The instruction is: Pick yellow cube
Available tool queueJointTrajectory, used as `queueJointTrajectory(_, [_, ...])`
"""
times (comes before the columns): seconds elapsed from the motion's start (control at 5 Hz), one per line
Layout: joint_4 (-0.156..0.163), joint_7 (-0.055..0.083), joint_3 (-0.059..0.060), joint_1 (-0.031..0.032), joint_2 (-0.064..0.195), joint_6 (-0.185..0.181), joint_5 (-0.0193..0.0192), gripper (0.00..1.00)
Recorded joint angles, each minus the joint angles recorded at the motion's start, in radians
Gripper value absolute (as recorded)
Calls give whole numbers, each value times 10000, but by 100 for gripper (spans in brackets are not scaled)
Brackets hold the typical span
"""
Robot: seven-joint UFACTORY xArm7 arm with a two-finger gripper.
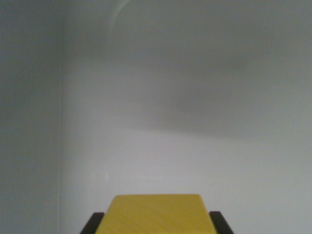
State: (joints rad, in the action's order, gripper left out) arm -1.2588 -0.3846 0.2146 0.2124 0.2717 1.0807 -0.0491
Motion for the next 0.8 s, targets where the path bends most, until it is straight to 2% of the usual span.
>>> queueJointTrajectory(0.2, [0, 0, 0, 0, 0, 0, 0, 100])
queueJointTrajectory(0.4, [-337, 16, 14, -9, -117, 451, 34, 100])
queueJointTrajectory(0.6, [-337, 16, 14, -9, -117, 451, 34, 100])
queueJointTrajectory(0.8, [-686, 34, 29, -18, -239, 919, 70, 100])
